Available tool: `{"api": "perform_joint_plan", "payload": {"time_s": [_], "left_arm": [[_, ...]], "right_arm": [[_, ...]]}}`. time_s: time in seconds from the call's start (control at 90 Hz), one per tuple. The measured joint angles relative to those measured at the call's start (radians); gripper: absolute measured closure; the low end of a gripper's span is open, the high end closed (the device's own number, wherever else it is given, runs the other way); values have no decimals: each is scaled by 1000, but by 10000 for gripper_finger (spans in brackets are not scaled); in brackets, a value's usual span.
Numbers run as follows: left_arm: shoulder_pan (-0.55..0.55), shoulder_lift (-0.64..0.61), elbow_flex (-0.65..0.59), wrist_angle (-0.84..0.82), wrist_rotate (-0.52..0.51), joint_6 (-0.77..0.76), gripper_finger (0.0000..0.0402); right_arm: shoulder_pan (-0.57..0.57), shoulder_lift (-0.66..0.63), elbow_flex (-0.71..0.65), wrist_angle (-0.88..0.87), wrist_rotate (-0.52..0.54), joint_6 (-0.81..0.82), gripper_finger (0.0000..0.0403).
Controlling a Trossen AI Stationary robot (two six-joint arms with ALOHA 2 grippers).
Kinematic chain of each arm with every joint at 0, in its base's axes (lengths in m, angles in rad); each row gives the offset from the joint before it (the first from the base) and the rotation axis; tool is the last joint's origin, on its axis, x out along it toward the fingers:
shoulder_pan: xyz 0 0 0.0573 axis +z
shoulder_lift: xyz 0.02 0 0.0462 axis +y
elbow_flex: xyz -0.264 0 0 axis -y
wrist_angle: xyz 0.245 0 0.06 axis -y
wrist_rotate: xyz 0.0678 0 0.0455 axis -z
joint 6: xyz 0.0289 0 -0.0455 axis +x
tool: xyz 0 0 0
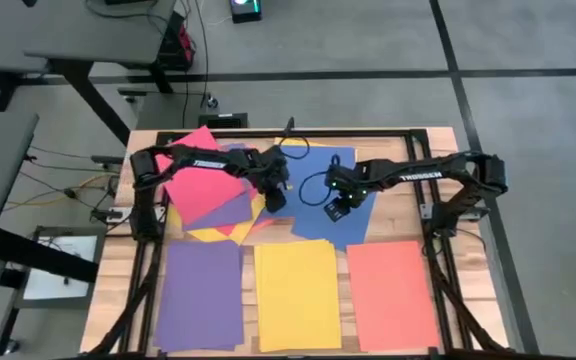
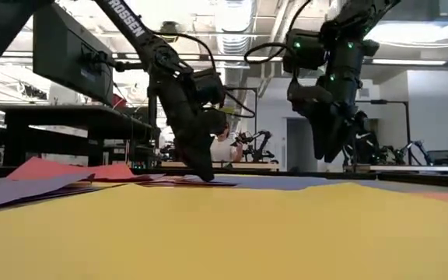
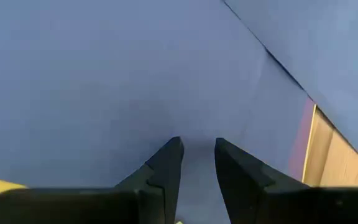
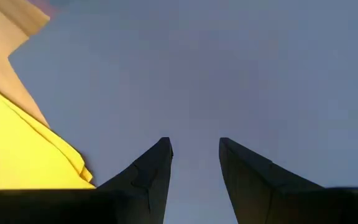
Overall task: Organize paper
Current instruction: Move the blue paper to the top right of the table
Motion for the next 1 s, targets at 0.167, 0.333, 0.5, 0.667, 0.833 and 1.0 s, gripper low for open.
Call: {"api": "perform_joint_plan", "payload": {"time_s": [0.167, 0.333, 0.5, 0.667, 0.833, 1.0], "left_arm": [[3, -3, -2, -152, 7, 10, 320], [3, -2, -3, -205, 7, 28, 320], [3, -1, -4, -203, 7, 16, 320], [3, 0, -4, -203, 8, 13, 320], [3, 0, -5, -203, 8, 3, 320], [3, 1, -2, -206, 19, 1, 320]], "right_arm": [[-38, 0, -84, -20, -13, 4, 276], [-99, 0, -112, -123, -2, -69, 276], [-203, -2, -135, -144, 16, -195, 276], [-317, 0, -121, -173, 22, -239, 276], [-369, -8, -48, -224, 24, -212, 276], [-299, -18, 0, -77, -10, -225, 276]]}}
